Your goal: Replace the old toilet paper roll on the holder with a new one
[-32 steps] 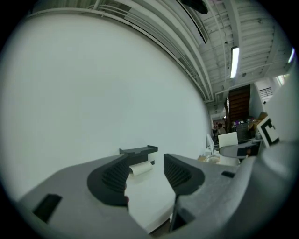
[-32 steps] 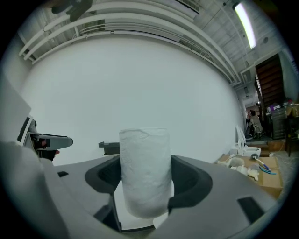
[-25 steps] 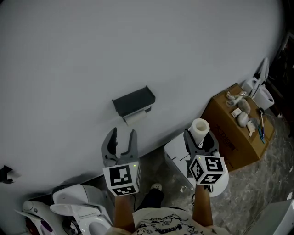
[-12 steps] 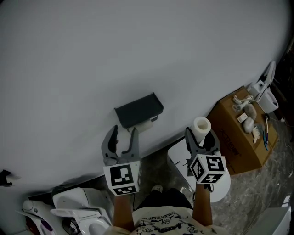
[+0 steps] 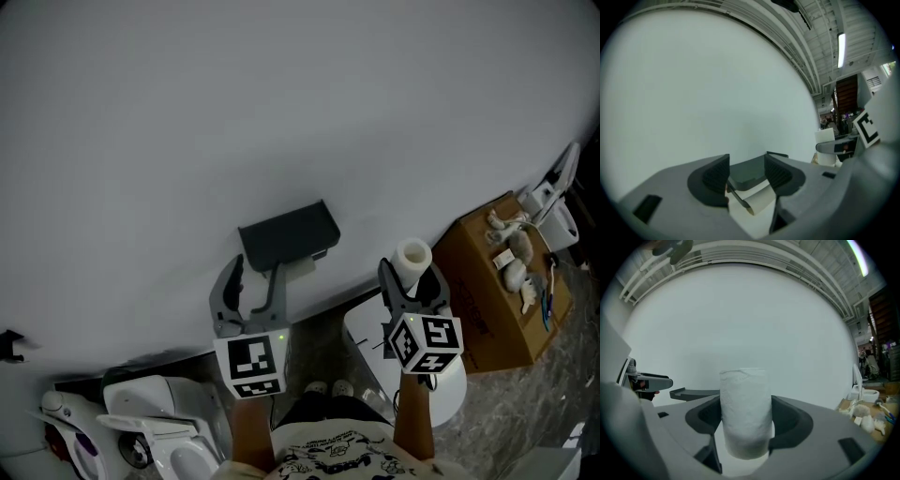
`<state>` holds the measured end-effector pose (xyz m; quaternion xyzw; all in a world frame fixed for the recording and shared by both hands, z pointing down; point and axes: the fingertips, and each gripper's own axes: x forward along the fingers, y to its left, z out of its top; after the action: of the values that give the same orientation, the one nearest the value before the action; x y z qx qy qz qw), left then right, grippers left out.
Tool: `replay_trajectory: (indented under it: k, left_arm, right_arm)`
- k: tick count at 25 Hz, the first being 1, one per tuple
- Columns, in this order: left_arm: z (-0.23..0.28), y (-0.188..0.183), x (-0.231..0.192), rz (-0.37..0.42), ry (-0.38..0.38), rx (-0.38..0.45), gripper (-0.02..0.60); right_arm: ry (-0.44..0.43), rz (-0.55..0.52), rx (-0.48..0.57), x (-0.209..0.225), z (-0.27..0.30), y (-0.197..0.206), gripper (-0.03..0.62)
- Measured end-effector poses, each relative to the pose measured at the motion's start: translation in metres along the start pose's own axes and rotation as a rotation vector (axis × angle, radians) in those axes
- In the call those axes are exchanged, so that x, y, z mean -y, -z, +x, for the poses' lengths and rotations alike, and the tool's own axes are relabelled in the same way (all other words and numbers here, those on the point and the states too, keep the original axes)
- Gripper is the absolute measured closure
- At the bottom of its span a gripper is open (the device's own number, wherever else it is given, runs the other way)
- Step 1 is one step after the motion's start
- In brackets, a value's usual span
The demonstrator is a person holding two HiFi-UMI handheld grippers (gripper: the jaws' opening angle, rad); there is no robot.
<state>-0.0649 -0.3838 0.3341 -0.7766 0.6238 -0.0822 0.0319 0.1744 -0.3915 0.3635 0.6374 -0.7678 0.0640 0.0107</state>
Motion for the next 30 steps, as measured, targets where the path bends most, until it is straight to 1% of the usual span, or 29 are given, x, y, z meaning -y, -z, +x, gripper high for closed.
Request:
replay_trajectory:
  k: [5, 7, 9, 13, 16, 19, 23, 26, 28, 30]
  left_arm:
    - [0.007, -0.006, 0.005, 0.039, -0.017, 0.002, 0.367]
    - [0.009, -0.007, 0.008, 0.074, -0.019, -0.002, 0.367]
    - [0.010, -0.005, 0.014, 0.126, -0.007, -0.022, 0.367]
    - [0.013, 0.015, 0.036, 0.284, 0.028, -0.100, 0.367]
    - [0.018, 0.029, 0.048, 0.432, 0.023, -0.158, 0.367]
    - [0.019, 0.038, 0.059, 0.567, 0.012, -0.197, 0.367]
    - [0.023, 0.051, 0.072, 0.692, 0.015, -0.240, 0.367]
    - [0.029, 0.062, 0.075, 0.767, 0.010, -0.273, 0.367]
    - [0.030, 0.064, 0.075, 0.826, -0.015, -0.275, 0.367]
    - [0.029, 0.064, 0.078, 0.887, -0.024, -0.271, 0.367]
  right_arm:
    - [-0.021, 0.002, -0.009, 0.004, 0.012, 0.000, 0.276]
    - [-0.029, 0.000, -0.015, 0.005, 0.016, 0.002, 0.276]
    - [-0.036, -0.001, -0.021, 0.006, 0.018, 0.004, 0.277]
    - [-0.041, 0.001, -0.030, 0.012, 0.021, 0.008, 0.276]
    - [-0.041, 0.003, -0.036, 0.015, 0.024, 0.011, 0.276]
    - [-0.040, 0.004, -0.038, 0.018, 0.025, 0.012, 0.276]
    - [-0.034, 0.005, -0.044, 0.023, 0.029, 0.014, 0.276]
    - [-0.028, 0.006, -0.050, 0.027, 0.031, 0.015, 0.276]
    - [-0.022, 0.007, -0.052, 0.031, 0.031, 0.016, 0.276]
    - [-0.014, 0.011, -0.053, 0.034, 0.030, 0.018, 0.276]
